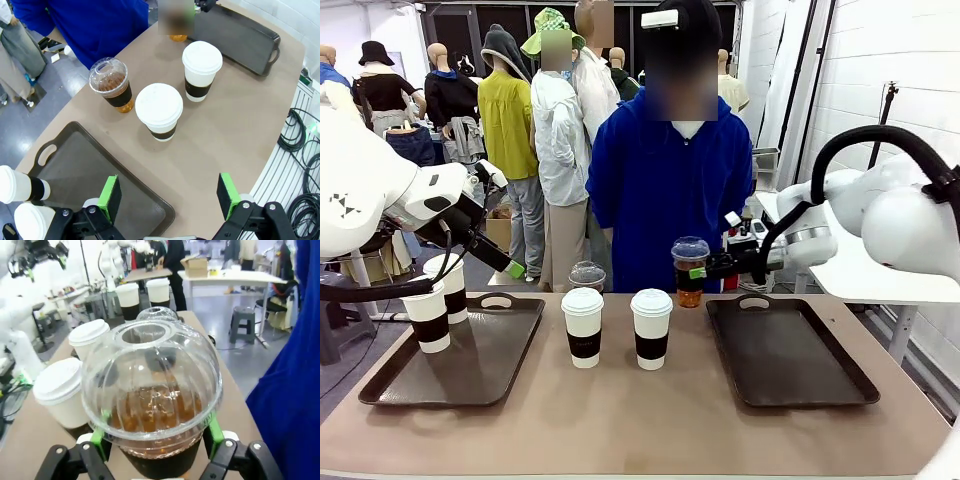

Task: Distribute the coffee onto the tray.
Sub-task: Pick up one iced Americano and place it on the right Handle tray.

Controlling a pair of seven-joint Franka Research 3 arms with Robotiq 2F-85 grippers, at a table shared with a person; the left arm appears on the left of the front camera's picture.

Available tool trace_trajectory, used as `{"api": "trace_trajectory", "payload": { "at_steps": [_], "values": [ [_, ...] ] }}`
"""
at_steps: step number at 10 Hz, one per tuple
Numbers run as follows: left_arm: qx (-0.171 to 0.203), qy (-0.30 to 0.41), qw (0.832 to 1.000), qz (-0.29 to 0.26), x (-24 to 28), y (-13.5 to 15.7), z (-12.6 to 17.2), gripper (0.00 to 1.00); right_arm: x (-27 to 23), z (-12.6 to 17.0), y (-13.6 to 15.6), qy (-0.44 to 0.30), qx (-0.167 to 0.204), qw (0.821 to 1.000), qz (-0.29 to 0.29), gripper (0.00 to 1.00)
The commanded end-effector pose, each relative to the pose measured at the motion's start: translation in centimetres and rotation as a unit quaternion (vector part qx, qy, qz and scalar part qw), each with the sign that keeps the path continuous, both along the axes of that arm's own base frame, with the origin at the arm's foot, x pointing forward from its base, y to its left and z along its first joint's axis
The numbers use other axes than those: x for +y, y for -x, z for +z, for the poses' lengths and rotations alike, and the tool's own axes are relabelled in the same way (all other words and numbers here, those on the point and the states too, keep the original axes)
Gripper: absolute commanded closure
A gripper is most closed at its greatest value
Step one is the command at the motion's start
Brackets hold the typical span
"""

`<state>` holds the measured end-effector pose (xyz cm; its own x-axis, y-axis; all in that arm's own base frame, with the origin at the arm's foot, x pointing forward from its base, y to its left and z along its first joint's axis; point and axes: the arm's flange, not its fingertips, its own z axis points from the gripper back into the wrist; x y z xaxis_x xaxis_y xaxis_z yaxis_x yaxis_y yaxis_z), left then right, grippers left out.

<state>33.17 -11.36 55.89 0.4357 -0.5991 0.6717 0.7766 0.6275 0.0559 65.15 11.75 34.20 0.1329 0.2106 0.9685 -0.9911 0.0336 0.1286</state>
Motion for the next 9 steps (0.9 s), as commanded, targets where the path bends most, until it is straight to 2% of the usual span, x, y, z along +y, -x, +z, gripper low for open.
{"api": "trace_trajectory", "payload": {
  "at_steps": [1, 3, 7, 9],
  "values": [
    [0.001, 0.003, 1.000, 0.000, 0.1, 0.0, 0.0, 0.00, -1.9, 1.2, 2.3, -0.025, -0.009, 1.000, -0.016, 0.14],
    [0.001, 0.003, 1.000, 0.000, 0.1, 0.0, 0.0, 0.00, -4.4, 1.6, 3.5, -0.016, 0.003, 1.000, -0.016, 0.14],
    [0.001, 0.003, 1.000, 0.000, 0.1, 0.0, 0.0, 0.00, -9.3, 0.5, 6.9, -0.034, -0.013, 0.999, -0.023, 0.14],
    [0.001, 0.003, 1.000, 0.000, 0.1, 0.0, 0.0, 0.00, -10.4, -0.2, 8.5, -0.042, -0.009, 0.999, -0.023, 0.14]
  ]
}}
